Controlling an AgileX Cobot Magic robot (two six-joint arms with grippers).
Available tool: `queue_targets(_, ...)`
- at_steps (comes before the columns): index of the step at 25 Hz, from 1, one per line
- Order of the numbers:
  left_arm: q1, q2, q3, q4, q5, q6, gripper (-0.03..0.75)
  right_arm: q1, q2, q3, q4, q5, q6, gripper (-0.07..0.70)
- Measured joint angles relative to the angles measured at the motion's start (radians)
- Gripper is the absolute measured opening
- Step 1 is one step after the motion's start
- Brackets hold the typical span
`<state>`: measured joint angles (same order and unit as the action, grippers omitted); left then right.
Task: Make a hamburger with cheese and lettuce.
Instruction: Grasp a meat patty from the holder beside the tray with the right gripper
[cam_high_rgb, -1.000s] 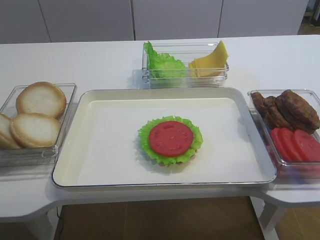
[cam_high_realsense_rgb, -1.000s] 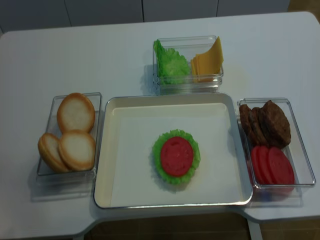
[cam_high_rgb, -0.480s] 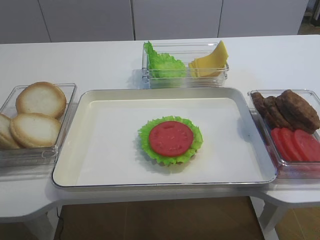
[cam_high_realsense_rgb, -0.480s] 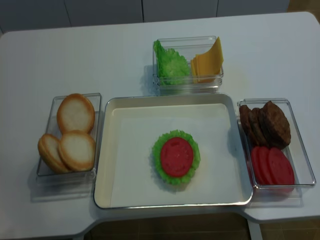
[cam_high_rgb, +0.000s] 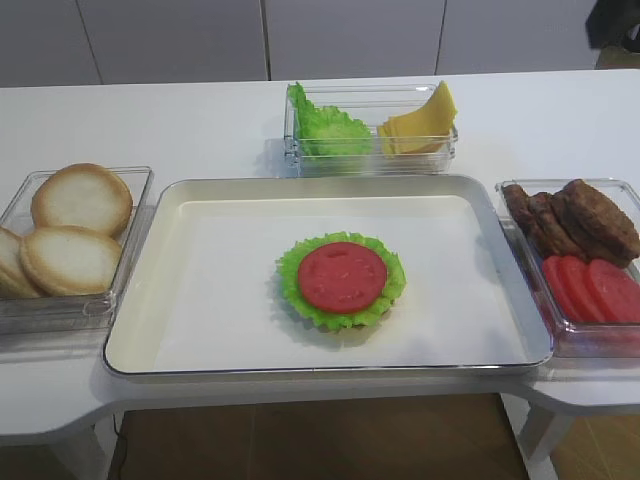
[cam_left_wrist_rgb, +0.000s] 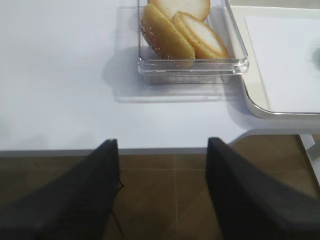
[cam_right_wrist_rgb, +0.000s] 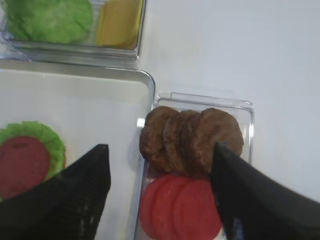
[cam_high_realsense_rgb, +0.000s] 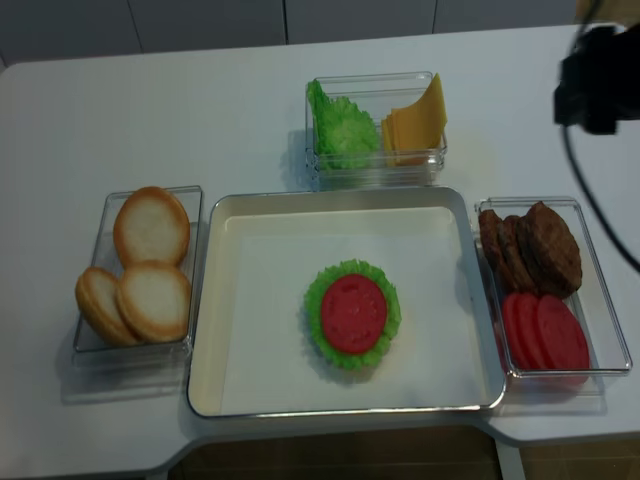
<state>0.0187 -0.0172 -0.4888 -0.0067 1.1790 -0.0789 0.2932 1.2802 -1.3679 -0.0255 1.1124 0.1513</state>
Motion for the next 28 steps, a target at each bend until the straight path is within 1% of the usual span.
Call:
queue_targets(2,0.000,0.000,0.000,0.000,0.000,0.000,0.415,0.070,0.072,-0.031,-0.082,0.040,0.057,0.474)
queue_targets(4,0.000,0.000,0.000,0.000,0.000,0.000,0.415,0.127,0.144,-0.051,-0.144,0.066,0.104,0.474)
queue_targets(6,0.000,0.000,0.000,0.000,0.000,0.000,0.415,0.171,0.200,-0.061,-0.187,0.078,0.141,0.474)
queue_targets(8,0.000,0.000,0.000,0.000,0.000,0.000,0.415,0.205,0.253,-0.065,-0.204,0.080,0.168,0.474)
queue_targets(11,0.000,0.000,0.000,0.000,0.000,0.000,0.415,0.215,0.317,-0.066,-0.213,0.080,0.202,0.460)
queue_targets(17,0.000,0.000,0.000,0.000,0.000,0.000,0.415,0.215,0.409,-0.066,-0.227,0.078,0.212,0.398)
queue_targets(20,0.000,0.000,0.000,0.000,0.000,0.000,0.415,0.215,0.446,-0.066,-0.227,0.082,0.212,0.391)
queue_targets(23,0.000,0.000,0.000,0.000,0.000,0.000,0.415,0.215,0.477,-0.066,-0.238,0.102,0.212,0.389)
queue_targets(28,0.000,0.000,0.000,0.000,0.000,0.000,0.415,0.215,0.513,-0.068,-0.274,0.106,0.212,0.389)
